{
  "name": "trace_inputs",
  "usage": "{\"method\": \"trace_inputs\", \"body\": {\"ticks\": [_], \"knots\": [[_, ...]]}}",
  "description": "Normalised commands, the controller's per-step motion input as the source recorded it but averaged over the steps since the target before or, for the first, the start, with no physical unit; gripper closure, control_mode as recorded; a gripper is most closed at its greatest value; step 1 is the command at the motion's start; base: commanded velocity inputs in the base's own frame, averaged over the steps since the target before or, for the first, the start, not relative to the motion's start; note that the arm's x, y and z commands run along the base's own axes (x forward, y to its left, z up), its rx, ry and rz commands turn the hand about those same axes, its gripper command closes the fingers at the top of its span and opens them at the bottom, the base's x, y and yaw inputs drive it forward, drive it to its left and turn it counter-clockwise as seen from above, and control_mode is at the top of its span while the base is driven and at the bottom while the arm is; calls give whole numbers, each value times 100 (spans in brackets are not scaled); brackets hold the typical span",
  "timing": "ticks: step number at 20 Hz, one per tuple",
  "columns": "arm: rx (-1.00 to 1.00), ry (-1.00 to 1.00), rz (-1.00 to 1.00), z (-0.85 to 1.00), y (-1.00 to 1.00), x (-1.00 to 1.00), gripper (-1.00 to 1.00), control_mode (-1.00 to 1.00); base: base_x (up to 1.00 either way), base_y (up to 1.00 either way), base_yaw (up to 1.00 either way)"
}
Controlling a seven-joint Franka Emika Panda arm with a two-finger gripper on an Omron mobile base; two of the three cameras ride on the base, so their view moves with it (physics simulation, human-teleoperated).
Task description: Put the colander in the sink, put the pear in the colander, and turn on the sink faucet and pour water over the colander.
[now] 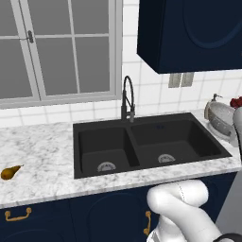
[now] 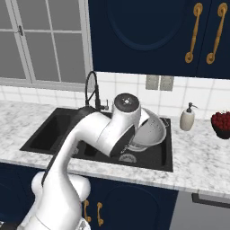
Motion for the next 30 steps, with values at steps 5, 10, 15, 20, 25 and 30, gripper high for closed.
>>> {"method": "trace_inputs", "body": {"ticks": [5, 10, 15, 20, 25, 30], "knots": [[-13, 8, 0, 52, 100, -35, 100, -100, 0, 0, 0], [-12, 7, 0, 22, 100, -47, 100, -100, 0, 0, 0], [-14, -2, 0, 17, 100, -57, 100, -100, 0, 0, 0], [-11, -8, 0, 9, 100, -14, 100, -100, 0, 0, 0], [-9, -5, 0, 12, 100, 0, 100, -100, 0, 0, 0], [-7, 0, 0, 1, 100, 0, 100, -100, 0, 0, 0]]}}
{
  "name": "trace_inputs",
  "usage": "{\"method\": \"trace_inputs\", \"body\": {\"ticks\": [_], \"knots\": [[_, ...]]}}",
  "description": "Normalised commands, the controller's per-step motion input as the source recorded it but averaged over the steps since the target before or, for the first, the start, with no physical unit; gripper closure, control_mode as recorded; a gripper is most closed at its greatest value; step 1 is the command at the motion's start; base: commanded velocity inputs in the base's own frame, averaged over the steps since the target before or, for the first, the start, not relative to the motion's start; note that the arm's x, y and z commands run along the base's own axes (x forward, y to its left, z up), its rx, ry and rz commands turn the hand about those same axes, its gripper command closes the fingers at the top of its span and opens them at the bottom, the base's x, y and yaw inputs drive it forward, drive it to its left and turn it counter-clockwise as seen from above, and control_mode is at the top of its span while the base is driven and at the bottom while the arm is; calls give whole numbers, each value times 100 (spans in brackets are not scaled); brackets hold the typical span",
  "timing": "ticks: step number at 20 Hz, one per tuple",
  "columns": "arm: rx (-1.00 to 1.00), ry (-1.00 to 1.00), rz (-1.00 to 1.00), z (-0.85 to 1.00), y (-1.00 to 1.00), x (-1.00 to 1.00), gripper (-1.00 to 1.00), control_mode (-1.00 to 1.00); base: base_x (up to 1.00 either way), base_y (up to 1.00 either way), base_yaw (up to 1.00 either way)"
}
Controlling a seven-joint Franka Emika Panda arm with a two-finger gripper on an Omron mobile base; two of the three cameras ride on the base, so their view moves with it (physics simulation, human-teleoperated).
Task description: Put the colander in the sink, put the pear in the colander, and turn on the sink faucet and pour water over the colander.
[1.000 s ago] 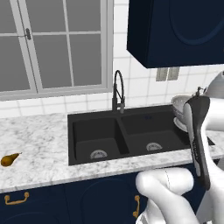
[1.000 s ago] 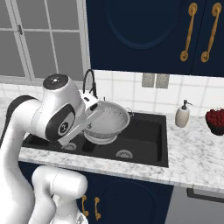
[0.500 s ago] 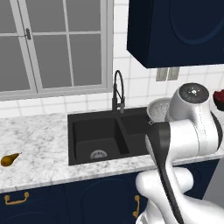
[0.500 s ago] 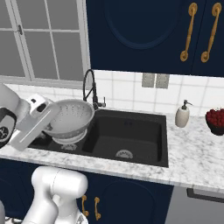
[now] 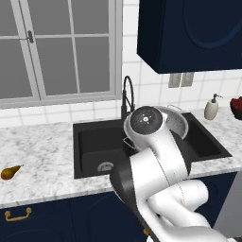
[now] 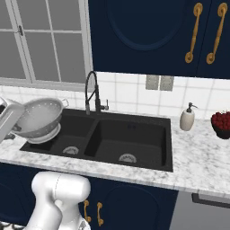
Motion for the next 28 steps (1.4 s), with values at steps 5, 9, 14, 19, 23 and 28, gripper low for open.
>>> {"method": "trace_inputs", "body": {"ticks": [5, 9, 14, 19, 23, 28], "knots": [[-2, 0, 0, 0, 100, 28, 100, -100, 0, 0, 0], [0, 0, 0, 0, 89, 75, 100, -100, 0, 0, 0], [0, 2, 0, -18, 51, 93, 100, -100, 0, 0, 0], [0, 12, 0, -64, 29, 85, 100, -100, 0, 0, 0], [0, 10, 0, -70, 4, 71, 100, -100, 0, 0, 0], [0, 12, 0, -53, 0, 75, 100, -100, 0, 0, 0]]}}
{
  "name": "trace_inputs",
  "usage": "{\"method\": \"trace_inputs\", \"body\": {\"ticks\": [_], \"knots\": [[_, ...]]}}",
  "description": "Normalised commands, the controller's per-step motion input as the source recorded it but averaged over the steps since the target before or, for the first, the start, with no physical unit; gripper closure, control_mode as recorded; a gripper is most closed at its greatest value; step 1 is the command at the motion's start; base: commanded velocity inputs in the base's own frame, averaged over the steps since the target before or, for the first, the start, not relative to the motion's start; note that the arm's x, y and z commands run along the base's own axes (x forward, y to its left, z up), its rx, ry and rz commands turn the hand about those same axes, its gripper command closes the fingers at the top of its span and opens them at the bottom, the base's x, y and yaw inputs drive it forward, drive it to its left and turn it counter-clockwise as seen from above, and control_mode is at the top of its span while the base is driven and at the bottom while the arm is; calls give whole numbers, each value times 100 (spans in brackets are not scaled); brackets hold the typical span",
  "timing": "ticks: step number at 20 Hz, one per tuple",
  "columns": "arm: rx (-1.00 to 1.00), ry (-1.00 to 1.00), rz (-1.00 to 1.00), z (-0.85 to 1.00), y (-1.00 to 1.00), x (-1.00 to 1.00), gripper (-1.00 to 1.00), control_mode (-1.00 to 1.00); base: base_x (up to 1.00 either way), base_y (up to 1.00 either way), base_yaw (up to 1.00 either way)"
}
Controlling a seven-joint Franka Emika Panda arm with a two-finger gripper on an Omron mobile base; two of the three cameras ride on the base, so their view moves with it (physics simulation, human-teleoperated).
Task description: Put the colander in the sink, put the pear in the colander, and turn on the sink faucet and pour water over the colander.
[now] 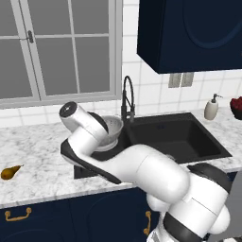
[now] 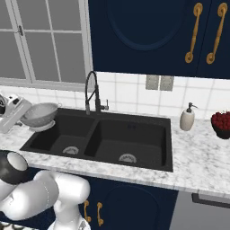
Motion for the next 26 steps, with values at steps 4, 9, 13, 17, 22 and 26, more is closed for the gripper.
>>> {"method": "trace_inputs", "body": {"ticks": [4, 9, 13, 17, 22, 26], "knots": [[0, 14, 0, -52, 0, 51, 100, -100, 0, 0, 0], [0, 7, -1, -44, -6, 8, 100, -100, 0, 0, 0], [0, 3, -5, -41, -19, 12, 100, -100, 0, 0, 0], [2, 6, -7, -34, -29, 28, 100, -100, 0, 0, 0], [3, 4, -4, -30, -22, 32, 100, -100, 0, 0, 0], [1, 2, -3, -28, -11, 35, 100, -100, 0, 0, 0]]}}
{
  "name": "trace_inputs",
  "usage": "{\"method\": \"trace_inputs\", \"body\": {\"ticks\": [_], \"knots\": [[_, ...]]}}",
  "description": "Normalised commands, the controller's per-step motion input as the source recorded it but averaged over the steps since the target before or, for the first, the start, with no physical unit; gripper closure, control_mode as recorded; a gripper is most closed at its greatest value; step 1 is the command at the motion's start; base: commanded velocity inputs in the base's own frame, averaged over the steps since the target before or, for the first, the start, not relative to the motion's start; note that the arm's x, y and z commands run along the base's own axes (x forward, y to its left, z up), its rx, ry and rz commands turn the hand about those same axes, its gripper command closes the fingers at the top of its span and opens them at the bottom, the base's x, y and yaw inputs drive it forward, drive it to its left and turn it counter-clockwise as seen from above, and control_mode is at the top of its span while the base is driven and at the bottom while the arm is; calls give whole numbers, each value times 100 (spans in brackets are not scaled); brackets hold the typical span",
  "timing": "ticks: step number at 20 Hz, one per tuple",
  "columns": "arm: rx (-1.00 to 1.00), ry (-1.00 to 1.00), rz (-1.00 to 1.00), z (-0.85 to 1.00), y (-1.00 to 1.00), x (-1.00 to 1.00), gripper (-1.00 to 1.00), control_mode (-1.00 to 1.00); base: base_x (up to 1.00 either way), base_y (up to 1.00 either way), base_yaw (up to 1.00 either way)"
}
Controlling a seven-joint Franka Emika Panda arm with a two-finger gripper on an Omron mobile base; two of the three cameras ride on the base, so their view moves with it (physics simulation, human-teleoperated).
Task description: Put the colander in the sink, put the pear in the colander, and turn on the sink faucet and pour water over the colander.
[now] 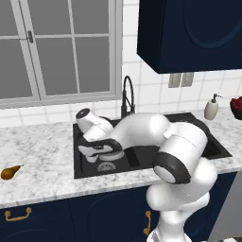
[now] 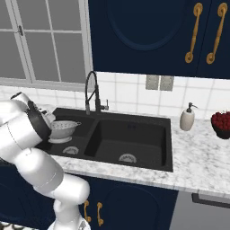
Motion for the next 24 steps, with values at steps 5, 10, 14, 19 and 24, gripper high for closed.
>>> {"method": "trace_inputs", "body": {"ticks": [5, 10, 14, 19, 24], "knots": [[0, 0, 0, -33, 0, 12, 100, -100, 0, 0, 0], [0, 0, 0, -32, 0, 16, 100, -100, 0, 0, 0], [0, 0, 0, -27, 0, 29, 100, -100, 0, 0, 0], [0, 0, 0, -25, 0, 34, 100, -100, 0, 0, 0], [0, 0, 0, -28, 0, 23, 100, -100, 0, 0, 0]]}}
